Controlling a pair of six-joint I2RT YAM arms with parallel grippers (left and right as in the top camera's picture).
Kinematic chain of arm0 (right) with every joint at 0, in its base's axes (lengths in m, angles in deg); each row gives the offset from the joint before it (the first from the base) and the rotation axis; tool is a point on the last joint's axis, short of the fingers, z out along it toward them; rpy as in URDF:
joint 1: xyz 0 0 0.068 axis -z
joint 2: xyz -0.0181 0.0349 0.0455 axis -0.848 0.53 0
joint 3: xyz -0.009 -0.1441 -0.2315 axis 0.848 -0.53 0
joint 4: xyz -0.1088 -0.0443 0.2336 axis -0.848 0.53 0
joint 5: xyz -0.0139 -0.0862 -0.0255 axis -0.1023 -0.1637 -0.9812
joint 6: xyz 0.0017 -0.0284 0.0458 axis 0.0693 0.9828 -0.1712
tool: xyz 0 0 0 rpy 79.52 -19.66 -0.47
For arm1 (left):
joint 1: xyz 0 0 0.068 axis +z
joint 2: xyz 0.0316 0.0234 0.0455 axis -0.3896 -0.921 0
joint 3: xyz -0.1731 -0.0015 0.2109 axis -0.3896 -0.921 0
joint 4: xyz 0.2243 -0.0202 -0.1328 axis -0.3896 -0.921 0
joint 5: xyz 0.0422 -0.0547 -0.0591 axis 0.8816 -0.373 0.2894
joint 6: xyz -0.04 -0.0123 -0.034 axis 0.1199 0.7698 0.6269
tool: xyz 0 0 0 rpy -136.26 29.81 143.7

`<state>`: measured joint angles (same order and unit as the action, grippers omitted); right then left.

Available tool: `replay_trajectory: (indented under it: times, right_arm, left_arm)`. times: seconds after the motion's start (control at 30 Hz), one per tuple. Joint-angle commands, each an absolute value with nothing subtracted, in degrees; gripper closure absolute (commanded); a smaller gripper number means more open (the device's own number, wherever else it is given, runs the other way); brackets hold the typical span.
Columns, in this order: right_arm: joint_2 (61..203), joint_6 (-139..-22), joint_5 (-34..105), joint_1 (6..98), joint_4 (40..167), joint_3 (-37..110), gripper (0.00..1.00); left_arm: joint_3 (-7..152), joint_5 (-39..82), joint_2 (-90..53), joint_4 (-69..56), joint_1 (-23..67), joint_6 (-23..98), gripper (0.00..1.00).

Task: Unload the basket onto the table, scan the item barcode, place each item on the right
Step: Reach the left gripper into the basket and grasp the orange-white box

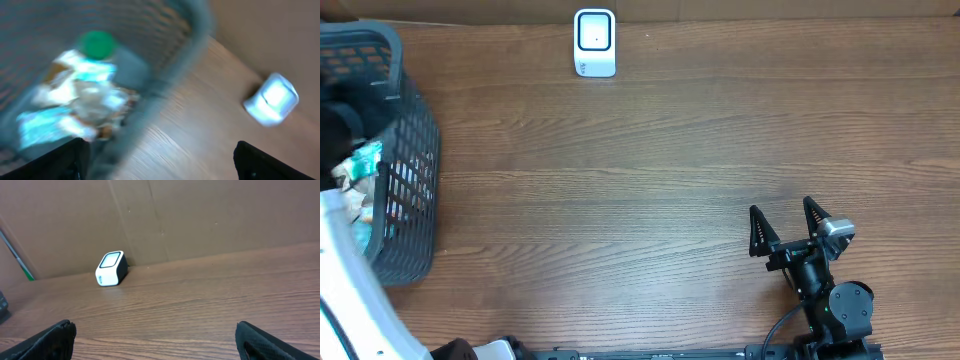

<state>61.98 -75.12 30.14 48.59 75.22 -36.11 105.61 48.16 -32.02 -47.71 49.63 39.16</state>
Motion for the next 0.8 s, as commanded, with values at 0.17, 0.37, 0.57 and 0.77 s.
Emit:
replay_trajectory:
  times: [0.17, 0.37, 0.57, 0.77]
  right_arm:
    - [61.4, -75.0, 30.2, 48.7, 75.0, -36.7, 0.00]
    - [61.4, -75.0, 30.2, 48.7, 75.0, -36.7, 0.00]
    - [61.4, -75.0, 30.2, 48.7, 75.0, -36.7, 0.00]
    - [61.4, -75.0, 30.2, 48.7, 75.0, -36.7, 0.00]
  left_arm:
    - [102.8, 48.2, -35.9, -50.7, 65.8, 49.2, 0.05]
    - [95.7, 47.4, -41.1, -49.9, 68.4, 49.4, 0.05]
    - [87.2, 47.8, -44.3, -44.4, 68.4, 49.6, 0.03]
    - [77.8, 47.6, -44.4, -35.8, 68.3, 49.6, 0.03]
